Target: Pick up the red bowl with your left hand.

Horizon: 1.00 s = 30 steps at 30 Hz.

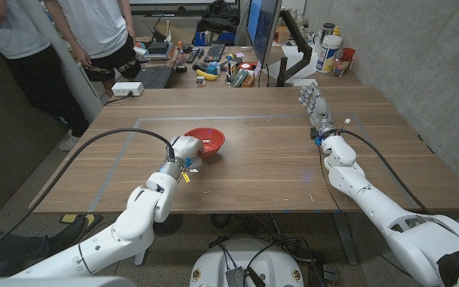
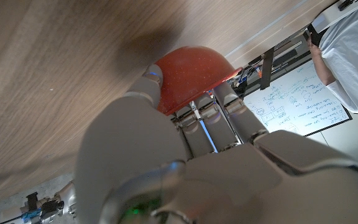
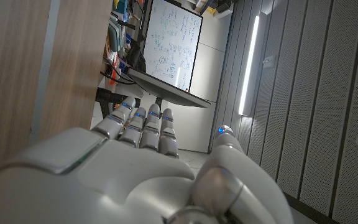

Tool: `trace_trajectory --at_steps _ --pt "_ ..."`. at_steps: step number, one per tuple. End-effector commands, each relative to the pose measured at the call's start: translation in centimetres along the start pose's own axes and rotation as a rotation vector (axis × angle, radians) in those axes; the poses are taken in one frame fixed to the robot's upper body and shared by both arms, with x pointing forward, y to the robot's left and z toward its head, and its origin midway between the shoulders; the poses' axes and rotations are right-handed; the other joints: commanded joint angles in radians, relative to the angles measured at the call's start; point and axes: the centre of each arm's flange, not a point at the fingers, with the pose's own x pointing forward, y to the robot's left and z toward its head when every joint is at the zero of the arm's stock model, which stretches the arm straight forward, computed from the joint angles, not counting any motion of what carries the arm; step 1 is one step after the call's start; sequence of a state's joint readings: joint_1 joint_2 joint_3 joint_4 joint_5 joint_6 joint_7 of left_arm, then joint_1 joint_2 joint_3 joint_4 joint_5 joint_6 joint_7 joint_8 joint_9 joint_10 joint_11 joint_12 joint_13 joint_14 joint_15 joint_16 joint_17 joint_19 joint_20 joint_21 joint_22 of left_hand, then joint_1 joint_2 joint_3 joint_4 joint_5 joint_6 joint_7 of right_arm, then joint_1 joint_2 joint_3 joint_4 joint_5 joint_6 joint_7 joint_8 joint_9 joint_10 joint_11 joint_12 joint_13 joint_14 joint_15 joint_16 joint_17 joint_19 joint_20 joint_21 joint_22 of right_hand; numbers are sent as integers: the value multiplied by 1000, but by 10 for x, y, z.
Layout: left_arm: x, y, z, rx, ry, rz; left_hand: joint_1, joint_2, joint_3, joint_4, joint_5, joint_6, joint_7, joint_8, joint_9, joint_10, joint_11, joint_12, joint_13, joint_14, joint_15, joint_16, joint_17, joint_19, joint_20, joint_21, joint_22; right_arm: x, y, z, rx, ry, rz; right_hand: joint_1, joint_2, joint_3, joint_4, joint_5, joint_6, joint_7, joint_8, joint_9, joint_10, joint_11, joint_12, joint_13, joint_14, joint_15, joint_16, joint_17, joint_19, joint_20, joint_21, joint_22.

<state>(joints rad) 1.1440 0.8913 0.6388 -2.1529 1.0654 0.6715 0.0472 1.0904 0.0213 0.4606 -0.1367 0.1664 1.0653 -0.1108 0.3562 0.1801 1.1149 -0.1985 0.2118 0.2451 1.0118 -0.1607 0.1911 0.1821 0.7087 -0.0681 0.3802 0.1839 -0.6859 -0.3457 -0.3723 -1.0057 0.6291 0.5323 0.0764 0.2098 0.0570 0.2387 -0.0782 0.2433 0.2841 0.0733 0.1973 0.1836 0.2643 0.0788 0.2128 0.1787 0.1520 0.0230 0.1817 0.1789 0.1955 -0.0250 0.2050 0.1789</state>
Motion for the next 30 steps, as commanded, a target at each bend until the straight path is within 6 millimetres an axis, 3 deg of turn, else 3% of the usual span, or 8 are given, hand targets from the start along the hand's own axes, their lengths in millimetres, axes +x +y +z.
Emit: trace_trajectory --at_steps 1,30 --pt "1 10 1 32 -5 11 15 11 21 13 7 68 13 7 8 -4 2 3 5 -8 -64 -3 3 -4 -111 -4 4 2 1 2 2 -4 0 -8 5 -3 0 6 11 -3 -2 5 9 5 -2 5 5 0 4 3 4 -1 -5 5" --pt "4 33 -1 45 -25 74 14 13 29 18 7 66 7 5 9 -16 2 1 18 -17 -63 0 6 -10 -109 -5 7 4 6 8 -41 -7 8 -8 6 -4 0 7 11 -3 -2 5 9 4 -2 5 6 0 4 3 4 0 -5 5"
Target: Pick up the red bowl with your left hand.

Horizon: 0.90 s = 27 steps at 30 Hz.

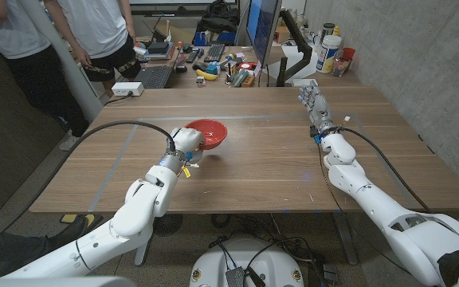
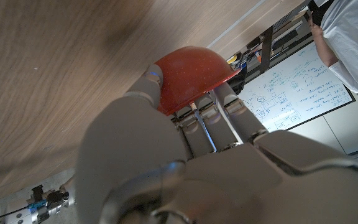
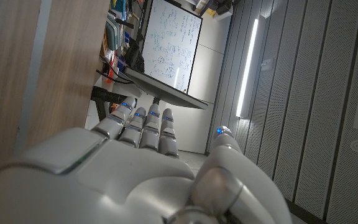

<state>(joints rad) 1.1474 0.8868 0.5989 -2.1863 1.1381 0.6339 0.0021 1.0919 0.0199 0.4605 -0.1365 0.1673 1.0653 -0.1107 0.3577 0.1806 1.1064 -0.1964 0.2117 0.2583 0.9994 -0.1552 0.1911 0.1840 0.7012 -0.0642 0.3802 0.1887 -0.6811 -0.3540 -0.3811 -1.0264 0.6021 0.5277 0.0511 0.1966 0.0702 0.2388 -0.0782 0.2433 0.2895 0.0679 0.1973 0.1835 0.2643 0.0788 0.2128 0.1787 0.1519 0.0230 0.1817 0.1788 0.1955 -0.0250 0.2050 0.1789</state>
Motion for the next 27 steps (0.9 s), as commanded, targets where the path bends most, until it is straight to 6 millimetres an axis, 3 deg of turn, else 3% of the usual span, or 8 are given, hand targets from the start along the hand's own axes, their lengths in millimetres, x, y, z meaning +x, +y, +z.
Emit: trace_trajectory --at_steps 1,27 --pt "-1 10 -3 3 0 32 13 14 29 18 6 65 7 3 8 -8 0 1 5 -5 -68 0 4 -3 -112 -5 2 -1 2 1 -14 4 2 5 -7 -4 0 7 6 3 -2 5 9 2 -3 5 6 0 4 3 4 0 -5 5" --pt "-3 40 -22 1 13 106 8 13 33 23 6 64 4 2 9 -10 -1 -1 8 -10 -67 1 5 -9 -108 -7 2 2 10 1 -12 -2 6 7 -7 -4 -2 8 6 3 -2 5 9 2 -3 5 6 -2 3 3 3 -1 -5 5"
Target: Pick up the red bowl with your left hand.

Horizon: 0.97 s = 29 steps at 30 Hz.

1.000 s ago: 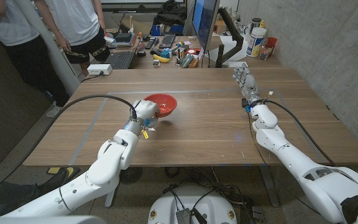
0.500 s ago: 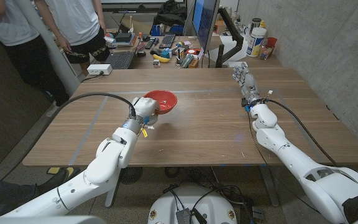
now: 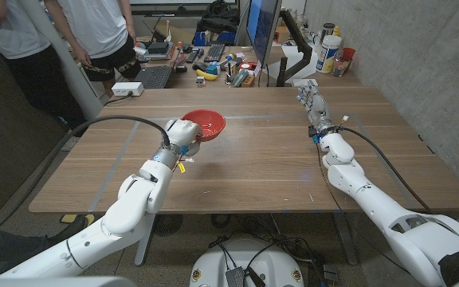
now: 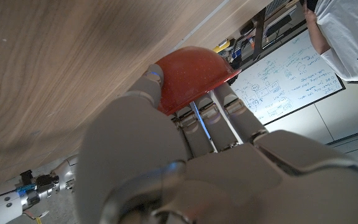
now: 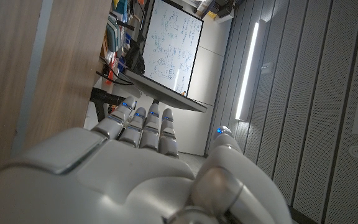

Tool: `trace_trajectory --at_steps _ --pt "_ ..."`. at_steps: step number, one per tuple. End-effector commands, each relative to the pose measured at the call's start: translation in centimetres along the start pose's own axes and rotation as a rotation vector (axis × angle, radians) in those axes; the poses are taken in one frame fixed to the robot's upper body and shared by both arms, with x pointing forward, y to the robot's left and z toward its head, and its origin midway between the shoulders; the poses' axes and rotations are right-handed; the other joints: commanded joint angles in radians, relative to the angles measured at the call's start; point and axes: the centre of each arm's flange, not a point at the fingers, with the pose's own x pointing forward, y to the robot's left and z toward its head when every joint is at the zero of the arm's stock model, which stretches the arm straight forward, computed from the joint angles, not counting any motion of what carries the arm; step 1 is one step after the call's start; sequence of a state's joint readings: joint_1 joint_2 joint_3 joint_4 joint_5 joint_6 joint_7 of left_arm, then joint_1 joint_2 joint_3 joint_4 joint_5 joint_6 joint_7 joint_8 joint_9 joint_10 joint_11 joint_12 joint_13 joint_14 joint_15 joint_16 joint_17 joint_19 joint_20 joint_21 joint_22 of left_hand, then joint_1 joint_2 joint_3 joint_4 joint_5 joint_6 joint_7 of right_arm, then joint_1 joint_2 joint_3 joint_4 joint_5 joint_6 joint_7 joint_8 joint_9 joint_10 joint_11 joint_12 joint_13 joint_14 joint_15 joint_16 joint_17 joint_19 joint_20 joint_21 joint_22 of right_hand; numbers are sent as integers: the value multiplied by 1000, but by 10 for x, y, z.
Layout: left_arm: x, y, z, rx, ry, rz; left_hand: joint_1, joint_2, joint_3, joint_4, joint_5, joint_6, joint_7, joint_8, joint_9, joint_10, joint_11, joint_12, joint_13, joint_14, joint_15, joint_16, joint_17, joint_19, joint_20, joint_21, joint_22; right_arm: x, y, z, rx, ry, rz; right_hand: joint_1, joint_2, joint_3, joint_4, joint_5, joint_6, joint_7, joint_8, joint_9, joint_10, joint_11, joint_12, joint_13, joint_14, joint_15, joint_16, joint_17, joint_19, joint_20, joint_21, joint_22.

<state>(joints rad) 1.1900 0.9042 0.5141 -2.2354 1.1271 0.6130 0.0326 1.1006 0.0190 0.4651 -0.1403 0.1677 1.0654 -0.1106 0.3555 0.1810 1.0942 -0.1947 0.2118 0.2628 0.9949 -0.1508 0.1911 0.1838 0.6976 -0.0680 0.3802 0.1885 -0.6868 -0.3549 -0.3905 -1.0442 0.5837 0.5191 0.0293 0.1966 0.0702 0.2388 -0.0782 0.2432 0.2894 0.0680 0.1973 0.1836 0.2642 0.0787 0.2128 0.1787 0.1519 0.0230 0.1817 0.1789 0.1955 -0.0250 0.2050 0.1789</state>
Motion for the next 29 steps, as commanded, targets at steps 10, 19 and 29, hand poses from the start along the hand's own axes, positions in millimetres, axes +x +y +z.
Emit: trace_trajectory --at_steps 10,19,29 --pt "3 26 -10 10 7 66 -4 13 30 29 6 65 0 5 9 3 -4 -1 5 -7 -71 2 6 -5 -104 -6 3 3 5 2 -2 -8 5 8 -7 -4 -4 8 6 3 -2 5 10 3 -3 5 6 0 3 2 3 0 -5 5" --pt "6 33 -9 8 5 75 -7 13 32 31 6 62 2 4 9 3 -4 -2 5 -5 -71 4 6 -6 -102 -6 3 2 3 1 -2 -6 5 9 -7 -4 -5 8 5 2 -2 5 9 3 -3 5 5 0 3 2 3 0 -4 5" --pt "11 32 -6 5 0 65 -9 13 33 33 6 63 1 5 9 3 -4 -2 6 -4 -71 5 7 -8 -101 -7 3 1 0 -6 2 7 6 10 -7 -4 -5 8 6 3 -2 5 9 0 -3 5 10 1 5 2 6 1 -3 5"
